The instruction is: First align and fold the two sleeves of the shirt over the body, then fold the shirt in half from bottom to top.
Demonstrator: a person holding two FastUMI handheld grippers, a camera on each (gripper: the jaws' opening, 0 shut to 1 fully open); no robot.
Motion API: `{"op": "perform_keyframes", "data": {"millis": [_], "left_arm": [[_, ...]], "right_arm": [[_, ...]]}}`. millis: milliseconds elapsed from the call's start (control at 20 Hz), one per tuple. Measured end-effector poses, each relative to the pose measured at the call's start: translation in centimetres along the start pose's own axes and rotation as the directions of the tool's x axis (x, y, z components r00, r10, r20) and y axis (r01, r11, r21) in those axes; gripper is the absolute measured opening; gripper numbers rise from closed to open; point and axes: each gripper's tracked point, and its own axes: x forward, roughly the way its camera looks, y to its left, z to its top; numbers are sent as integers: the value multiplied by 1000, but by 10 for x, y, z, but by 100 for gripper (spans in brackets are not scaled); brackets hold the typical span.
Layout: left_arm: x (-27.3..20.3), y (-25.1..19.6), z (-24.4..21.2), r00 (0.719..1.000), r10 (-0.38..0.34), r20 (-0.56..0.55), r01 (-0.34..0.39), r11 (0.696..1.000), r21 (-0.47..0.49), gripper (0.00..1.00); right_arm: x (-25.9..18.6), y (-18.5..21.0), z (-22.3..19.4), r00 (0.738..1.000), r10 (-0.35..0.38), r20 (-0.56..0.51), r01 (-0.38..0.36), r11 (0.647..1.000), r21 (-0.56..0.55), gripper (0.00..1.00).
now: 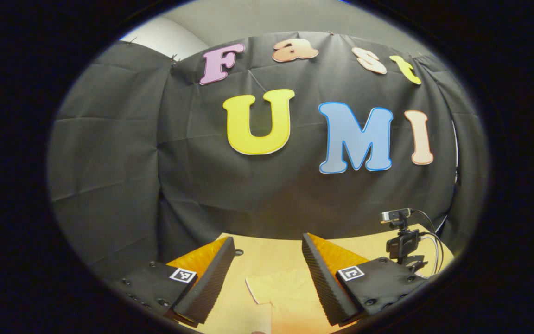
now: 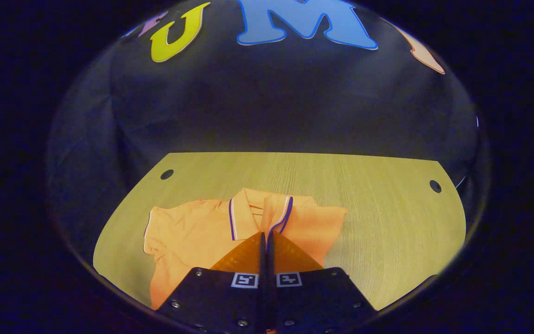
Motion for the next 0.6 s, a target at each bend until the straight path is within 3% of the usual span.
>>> {"op": "perform_keyframes", "data": {"millis": [350,450,500,600], "left_arm": [[6,4,-10,1000,2,-12,-2,1000,5,95],[11,3,-15,1000,-2,-18,2,1000,7,95],[14,4,-19,1000,-3,-22,3,1000,6,95],[19,3,-24,1000,-9,-29,9,1000,3,95]], "right_arm": [[-11,30,1,998,70,8,-69,996,-48,9],[-15,26,3,998,63,19,-61,996,-60,29],[-19,23,5,998,52,25,-50,996,-73,45],[-26,21,6,998,47,36,-44,995,-85,55]]}}
